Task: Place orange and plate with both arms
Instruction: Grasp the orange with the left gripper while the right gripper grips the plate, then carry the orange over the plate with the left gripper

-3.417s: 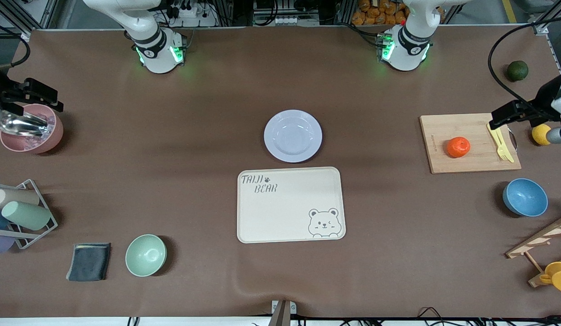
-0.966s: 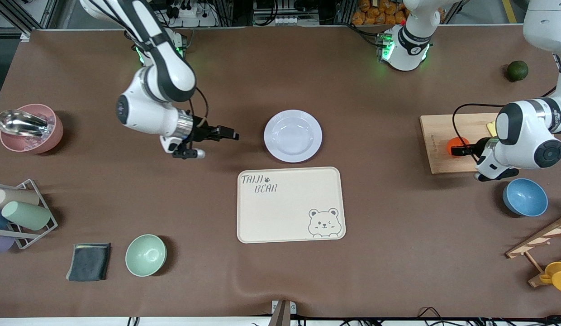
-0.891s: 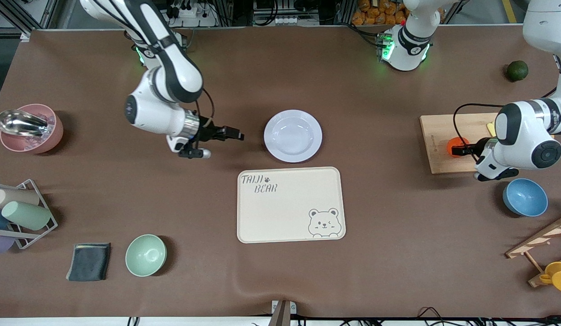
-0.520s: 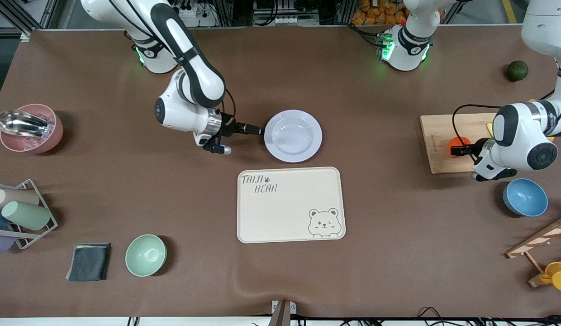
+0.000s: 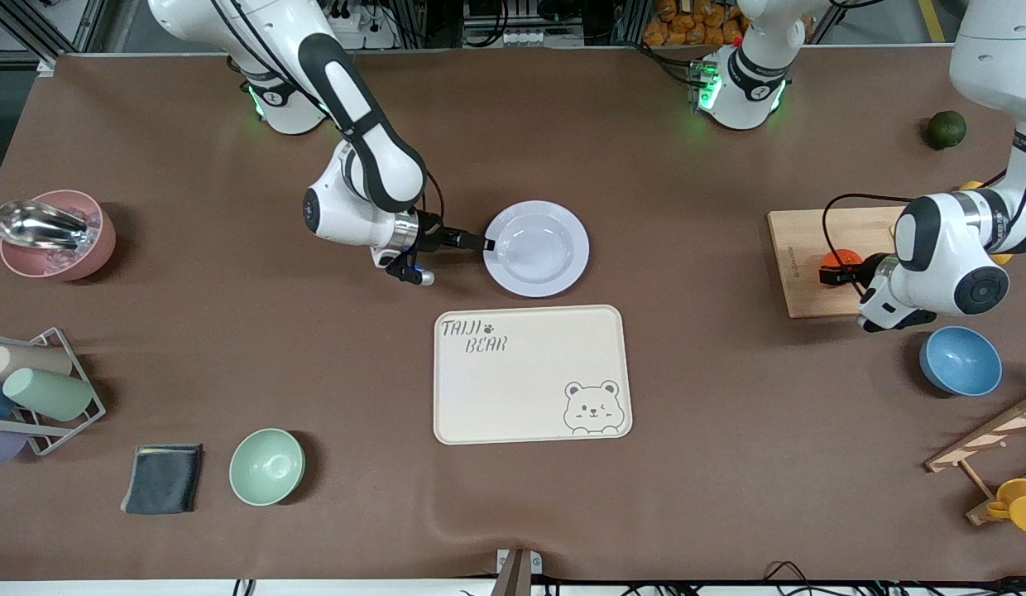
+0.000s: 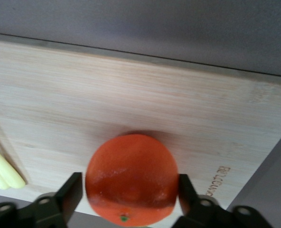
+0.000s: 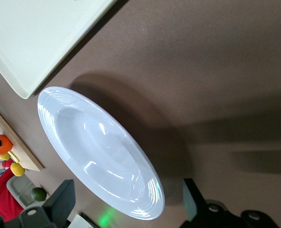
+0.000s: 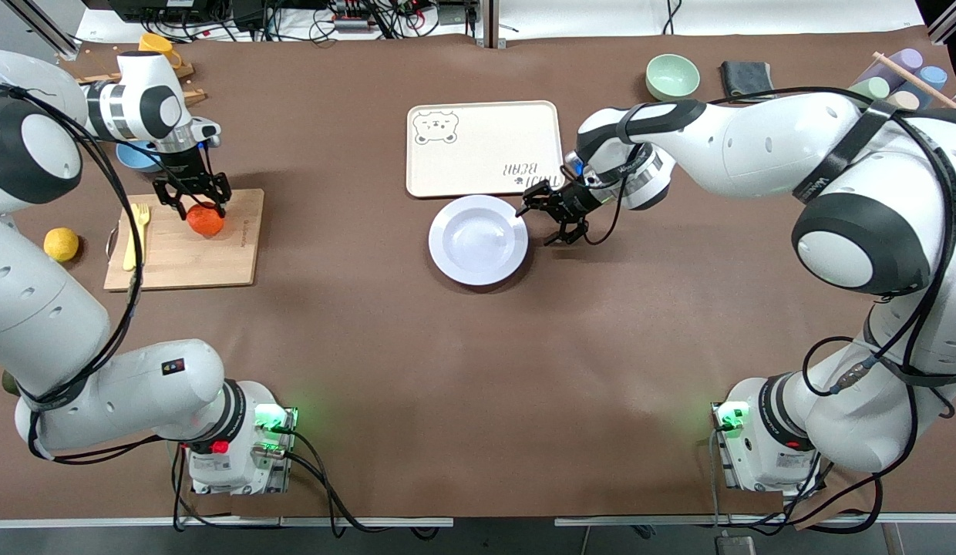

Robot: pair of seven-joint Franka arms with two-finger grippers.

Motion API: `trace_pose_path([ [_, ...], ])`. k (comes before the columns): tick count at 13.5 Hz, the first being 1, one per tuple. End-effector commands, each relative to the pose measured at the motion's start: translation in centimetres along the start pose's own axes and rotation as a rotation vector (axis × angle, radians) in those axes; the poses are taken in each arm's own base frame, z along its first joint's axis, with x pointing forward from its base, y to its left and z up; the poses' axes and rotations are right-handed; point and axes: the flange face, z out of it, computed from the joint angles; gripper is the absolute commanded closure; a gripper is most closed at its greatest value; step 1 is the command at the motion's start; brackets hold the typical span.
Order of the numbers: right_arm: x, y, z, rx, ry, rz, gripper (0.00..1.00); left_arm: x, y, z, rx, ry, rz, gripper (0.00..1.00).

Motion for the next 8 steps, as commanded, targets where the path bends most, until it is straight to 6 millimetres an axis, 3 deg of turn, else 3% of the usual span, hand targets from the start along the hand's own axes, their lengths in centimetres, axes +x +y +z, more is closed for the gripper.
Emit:
trace_pose_path([
  [1, -0.3, 0.0, 1.8, 0.044, 0.011, 0.005, 0.00, 0.2, 0.3, -1.2, -0.022, 0.026, -0.019, 0.89],
  [2, -0.2, 0.0, 2.4, 0.058, 0.014, 0.021, 0.00, 0.3, 0.9, -1.9, -0.026, 0.036, -0.011, 1.00],
  [5, -0.1, 0.1, 3.8, 0.044, 0.030, 0.023, 0.00, -0.1, 4.6, -6.0, -0.044, 0.070, 0.035, 1.00],
  [8, -1.0, -0.5, 5.3, 0.046, 0.044, 0.024, 0.02, -1.3, 10.5, -11.9, -0.084, 0.036, 0.027, 1.00],
])
